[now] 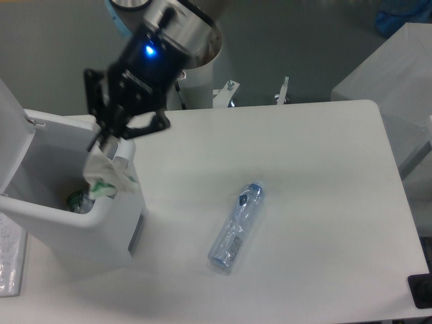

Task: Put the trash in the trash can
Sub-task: 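Carry the tissue over the white bin and open the gripper, then move the gripper back over the clear plastic bottle and lower, then grasp the clear plastic bottle by its end with the gripper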

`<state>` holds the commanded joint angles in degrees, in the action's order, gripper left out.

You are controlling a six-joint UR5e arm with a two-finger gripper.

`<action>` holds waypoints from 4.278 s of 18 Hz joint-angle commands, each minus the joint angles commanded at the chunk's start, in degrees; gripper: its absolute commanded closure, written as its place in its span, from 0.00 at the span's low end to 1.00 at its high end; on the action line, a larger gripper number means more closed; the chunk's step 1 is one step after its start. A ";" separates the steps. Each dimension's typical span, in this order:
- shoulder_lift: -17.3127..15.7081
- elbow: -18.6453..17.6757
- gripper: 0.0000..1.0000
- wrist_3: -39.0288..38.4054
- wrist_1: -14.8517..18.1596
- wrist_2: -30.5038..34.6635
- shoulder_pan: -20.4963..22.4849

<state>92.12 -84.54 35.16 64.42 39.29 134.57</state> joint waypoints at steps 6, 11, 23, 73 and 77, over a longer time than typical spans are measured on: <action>-1.94 -8.53 0.73 0.17 -1.22 -0.18 -4.05; -1.59 -9.68 0.00 0.35 -4.31 0.35 -3.96; 7.01 -6.71 0.00 0.52 -7.21 0.70 9.74; 36.82 4.82 0.01 4.39 0.09 57.48 -2.91; 37.26 4.82 0.33 1.84 -1.14 57.57 -3.00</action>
<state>129.37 -79.72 37.00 63.28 96.86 131.57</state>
